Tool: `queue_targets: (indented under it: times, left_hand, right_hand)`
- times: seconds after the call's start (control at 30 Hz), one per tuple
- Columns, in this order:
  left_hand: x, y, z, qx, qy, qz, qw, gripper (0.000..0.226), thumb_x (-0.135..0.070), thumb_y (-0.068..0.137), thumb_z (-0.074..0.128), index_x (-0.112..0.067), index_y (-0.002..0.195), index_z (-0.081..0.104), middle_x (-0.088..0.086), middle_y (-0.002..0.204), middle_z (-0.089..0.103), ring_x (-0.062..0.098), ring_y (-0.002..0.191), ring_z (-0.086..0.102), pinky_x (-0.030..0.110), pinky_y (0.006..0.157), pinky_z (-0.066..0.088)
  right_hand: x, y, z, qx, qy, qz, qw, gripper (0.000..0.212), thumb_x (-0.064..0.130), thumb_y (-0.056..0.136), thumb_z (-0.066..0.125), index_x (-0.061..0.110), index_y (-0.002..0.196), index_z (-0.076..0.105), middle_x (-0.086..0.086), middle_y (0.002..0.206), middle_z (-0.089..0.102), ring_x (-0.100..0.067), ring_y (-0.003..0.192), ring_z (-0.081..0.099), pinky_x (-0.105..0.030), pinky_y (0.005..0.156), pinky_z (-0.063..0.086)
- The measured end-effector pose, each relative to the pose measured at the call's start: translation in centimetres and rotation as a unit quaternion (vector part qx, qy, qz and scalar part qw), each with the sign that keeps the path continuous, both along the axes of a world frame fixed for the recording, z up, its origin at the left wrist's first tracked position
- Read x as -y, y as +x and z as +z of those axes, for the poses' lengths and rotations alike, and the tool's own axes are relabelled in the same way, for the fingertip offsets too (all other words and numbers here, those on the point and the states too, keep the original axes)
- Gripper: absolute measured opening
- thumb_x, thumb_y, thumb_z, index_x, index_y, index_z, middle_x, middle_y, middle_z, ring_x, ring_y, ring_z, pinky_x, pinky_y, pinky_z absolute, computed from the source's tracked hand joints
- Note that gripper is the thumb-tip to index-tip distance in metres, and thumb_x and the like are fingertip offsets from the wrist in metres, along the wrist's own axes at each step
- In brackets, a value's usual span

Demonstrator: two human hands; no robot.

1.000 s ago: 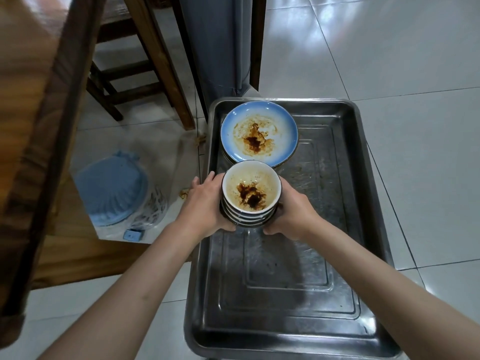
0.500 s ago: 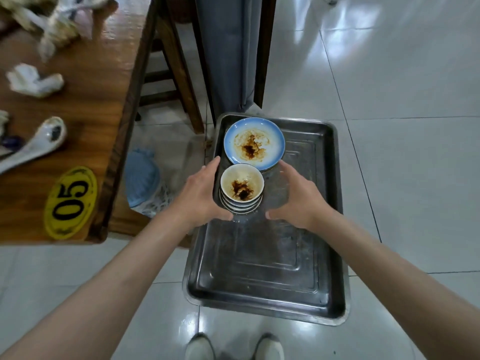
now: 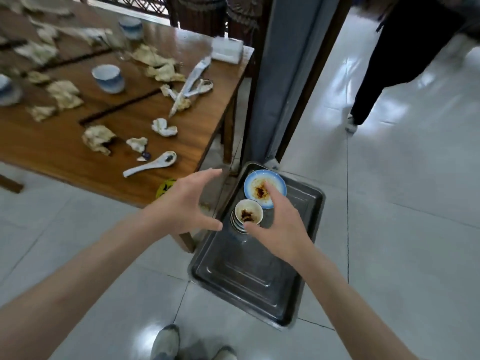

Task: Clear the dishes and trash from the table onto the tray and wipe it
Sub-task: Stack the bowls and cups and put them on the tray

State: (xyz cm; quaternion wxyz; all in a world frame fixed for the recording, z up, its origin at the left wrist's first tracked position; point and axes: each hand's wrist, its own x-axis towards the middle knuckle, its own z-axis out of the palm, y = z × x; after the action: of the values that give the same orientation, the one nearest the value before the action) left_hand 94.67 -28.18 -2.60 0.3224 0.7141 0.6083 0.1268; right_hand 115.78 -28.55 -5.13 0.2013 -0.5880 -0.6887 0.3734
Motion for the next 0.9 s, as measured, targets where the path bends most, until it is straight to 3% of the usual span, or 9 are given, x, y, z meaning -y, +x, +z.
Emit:
queue_targets:
  times: [0.13,0.37,0.6,0.77,0.9]
  left_hand:
    - [1.9,-2.8,6.0,0.000,0.029,0.053,0.998,0.111,-0.037,0.056,0.087,-0.031,0.146,0.023,-0.007,0.147,0.034,0.008,0.132,0.033,0.022,0.098,0.034]
    - [7.3,-7.7,13.0,0.023,0.050,0.181,0.982,0.111,-0.036,0.058,0.087,-0.031,0.147,0.020,-0.007,0.152,0.028,0.013,0.140,0.023,0.038,0.112,0.028]
    - [11.7,-15.3,15.9,0.014,0.071,0.317,0.946,0.113,-0.038,0.058,0.087,-0.032,0.148,0.019,-0.003,0.152,0.029,0.018,0.140,0.025,0.039,0.112,0.028]
    - [13.6,-22.5,16.8,0.002,0.097,0.359,0.928,0.112,-0.038,0.057,0.086,-0.027,0.147,0.021,-0.003,0.150,0.033,0.014,0.136,0.031,0.023,0.102,0.024]
    - [14.0,-29.4,17.3,0.001,0.098,0.386,0.917,0.109,-0.037,0.058,0.086,-0.029,0.147,0.023,-0.004,0.150,0.034,0.014,0.135,0.031,0.027,0.105,0.026]
  right_hand:
    - [0.0,-2.2,5.5,0.008,0.032,0.067,0.997,0.090,0.034,0.076,0.073,0.029,0.147,0.017,0.010,0.148,0.030,-0.011,0.135,0.027,-0.035,0.111,0.028]
    - [0.4,-7.5,11.0,0.016,0.073,0.147,0.986,0.091,0.040,0.075,0.072,0.034,0.146,0.016,0.014,0.147,0.033,-0.005,0.134,0.028,-0.021,0.101,0.025]
    - [-1.0,-15.3,14.7,0.009,0.079,0.236,0.968,0.089,0.039,0.076,0.073,0.034,0.146,0.017,0.014,0.146,0.032,-0.008,0.135,0.028,-0.027,0.107,0.029]
    - [-2.4,-23.0,15.6,0.040,0.092,0.304,0.947,0.088,0.041,0.077,0.071,0.033,0.146,0.017,0.013,0.148,0.030,-0.008,0.136,0.025,-0.021,0.101,0.022]
    - [-3.5,-30.4,15.9,0.037,0.087,0.308,0.947,0.088,0.039,0.077,0.072,0.032,0.146,0.017,0.012,0.148,0.031,-0.008,0.137,0.025,-0.024,0.104,0.023]
